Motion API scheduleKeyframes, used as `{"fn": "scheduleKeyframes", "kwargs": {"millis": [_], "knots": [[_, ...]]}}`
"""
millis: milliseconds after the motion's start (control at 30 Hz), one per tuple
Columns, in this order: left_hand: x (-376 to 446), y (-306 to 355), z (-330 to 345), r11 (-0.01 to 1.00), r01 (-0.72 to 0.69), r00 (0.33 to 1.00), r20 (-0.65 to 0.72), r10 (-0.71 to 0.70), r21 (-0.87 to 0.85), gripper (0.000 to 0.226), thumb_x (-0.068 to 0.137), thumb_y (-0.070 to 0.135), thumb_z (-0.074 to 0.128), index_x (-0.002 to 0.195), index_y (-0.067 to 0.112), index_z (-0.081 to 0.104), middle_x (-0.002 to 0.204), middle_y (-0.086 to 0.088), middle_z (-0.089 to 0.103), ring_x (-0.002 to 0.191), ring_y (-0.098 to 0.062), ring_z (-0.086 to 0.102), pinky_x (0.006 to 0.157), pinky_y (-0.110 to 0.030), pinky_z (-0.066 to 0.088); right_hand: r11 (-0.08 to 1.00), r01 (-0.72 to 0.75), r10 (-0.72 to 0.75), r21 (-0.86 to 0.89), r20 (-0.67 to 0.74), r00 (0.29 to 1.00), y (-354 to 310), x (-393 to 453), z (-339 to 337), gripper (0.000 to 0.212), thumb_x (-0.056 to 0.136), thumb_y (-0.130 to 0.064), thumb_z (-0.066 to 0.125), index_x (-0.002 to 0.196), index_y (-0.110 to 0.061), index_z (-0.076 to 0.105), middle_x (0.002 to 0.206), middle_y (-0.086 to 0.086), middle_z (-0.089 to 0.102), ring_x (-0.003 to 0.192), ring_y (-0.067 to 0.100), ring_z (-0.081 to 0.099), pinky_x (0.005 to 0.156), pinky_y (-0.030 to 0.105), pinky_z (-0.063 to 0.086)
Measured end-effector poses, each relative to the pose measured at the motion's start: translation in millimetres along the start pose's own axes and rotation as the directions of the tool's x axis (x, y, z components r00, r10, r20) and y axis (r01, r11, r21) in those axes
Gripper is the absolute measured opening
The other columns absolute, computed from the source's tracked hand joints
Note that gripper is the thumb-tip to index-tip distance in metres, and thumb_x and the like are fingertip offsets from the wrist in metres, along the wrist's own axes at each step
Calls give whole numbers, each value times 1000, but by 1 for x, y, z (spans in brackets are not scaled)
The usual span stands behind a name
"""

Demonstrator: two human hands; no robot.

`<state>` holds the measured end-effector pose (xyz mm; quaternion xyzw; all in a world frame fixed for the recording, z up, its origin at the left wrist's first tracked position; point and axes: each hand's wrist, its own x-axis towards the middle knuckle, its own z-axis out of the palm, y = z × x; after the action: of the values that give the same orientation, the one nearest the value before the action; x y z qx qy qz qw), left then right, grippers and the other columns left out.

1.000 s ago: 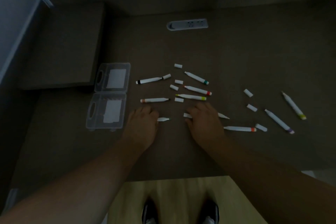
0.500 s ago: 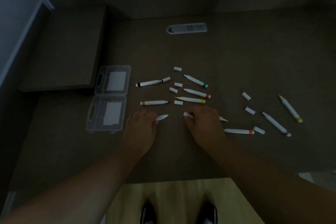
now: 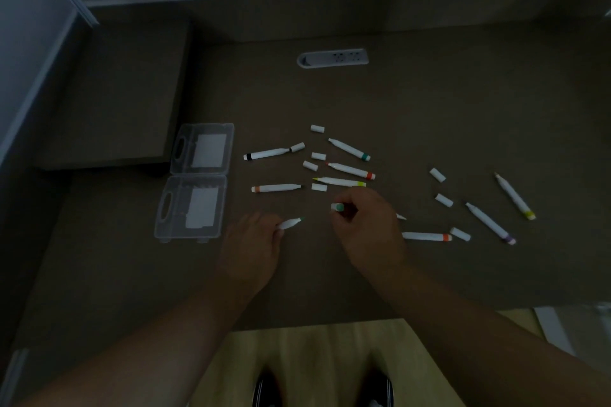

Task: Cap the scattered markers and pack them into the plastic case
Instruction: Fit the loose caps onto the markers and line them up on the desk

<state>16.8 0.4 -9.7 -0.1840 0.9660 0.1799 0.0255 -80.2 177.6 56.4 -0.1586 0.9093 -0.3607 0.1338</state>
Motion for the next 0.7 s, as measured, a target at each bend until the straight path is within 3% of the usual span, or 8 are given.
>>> {"fn": "scheduleKeyframes", "kwargs": {"millis": [133, 267, 300, 367, 400, 467, 567, 700], "knots": [[-5, 9, -3, 998, 3, 1000, 6, -3, -63, 27, 101, 35, 47, 122, 25, 60, 112, 5, 59, 104, -11, 52, 93, -30, 42, 1000, 11, -11, -2, -11, 1000, -3, -3, -3, 11, 89, -19, 67, 97, -26, 65, 97, -9, 59, 92, 6, 54, 83, 21, 44], [-4, 30, -12, 935, 170, 985, 72, -155, -310, 11, 102, 29, 49, 108, 30, 58, 98, 12, 56, 94, -7, 55, 77, -20, 41, 1000, -7, 7, 5, -11, 1000, -4, -6, -4, 13, 89, -20, 67, 97, -29, 63, 97, -12, 57, 93, 4, 53, 84, 21, 44], [-2, 37, -16, 831, 291, 957, 137, -257, -474, 8, 102, 27, 49, 102, 32, 57, 97, 11, 59, 93, -8, 59, 76, -21, 45, 1000, -11, 11, 17, -13, 1000, -4, -7, -4, 14, 89, -20, 67, 98, -29, 63, 97, -13, 56, 94, 3, 53, 85, 21, 44], [3, 49, -25, 385, 521, 841, 383, -381, -761, 10, 101, 21, 52, 98, 27, 60, 105, -1, 67, 98, -17, 64, 83, -34, 54, 999, -18, 20, 50, -28, 999, -4, -8, -6, 14, 89, -21, 67, 100, -30, 64, 98, -14, 57, 95, 3, 54, 87, 21, 45], [4, 54, -29, 161, 585, 785, 504, -359, -795, 9, 101, 19, 53, 101, 22, 61, 109, -7, 67, 102, -22, 65, 85, -38, 55, 998, -23, 25, 65, -37, 999, -4, -8, -7, 14, 89, -22, 67, 100, -29, 64, 98, -14, 58, 95, 3, 55, 87, 22, 46], [4, 58, -34, -72, 626, 735, 619, -277, -776, 14, 100, 18, 53, 111, 14, 61, 115, -13, 63, 108, -28, 62, 85, -40, 54, 997, -29, 32, 69, -45, 998, -4, -9, -9, 13, 89, -22, 68, 99, -29, 64, 95, -15, 56, 94, 3, 56, 86, 22, 46], [3, 60, -38, -187, 631, 726, 658, -202, -753, 19, 98, 20, 55, 114, 11, 62, 115, -12, 62, 110, -28, 60, 92, -39, 50, 998, -14, 17, 59, -45, 999, -3, -9, -10, 13, 89, -22, 68, 98, -30, 64, 91, -16, 54, 93, 3, 56, 86, 22, 46], [5, 58, -36, -162, 649, 722, 669, -177, -744, 19, 96, 27, 57, 107, 12, 63, 94, -6, 59, 84, -19, 54, 81, -34, 44, 998, -2, 2, 58, -13, 1000, -2, -14, -10, 11, 88, -21, 68, 94, -29, 64, 93, -14, 59, 90, 3, 56, 84, 22, 48]]}}
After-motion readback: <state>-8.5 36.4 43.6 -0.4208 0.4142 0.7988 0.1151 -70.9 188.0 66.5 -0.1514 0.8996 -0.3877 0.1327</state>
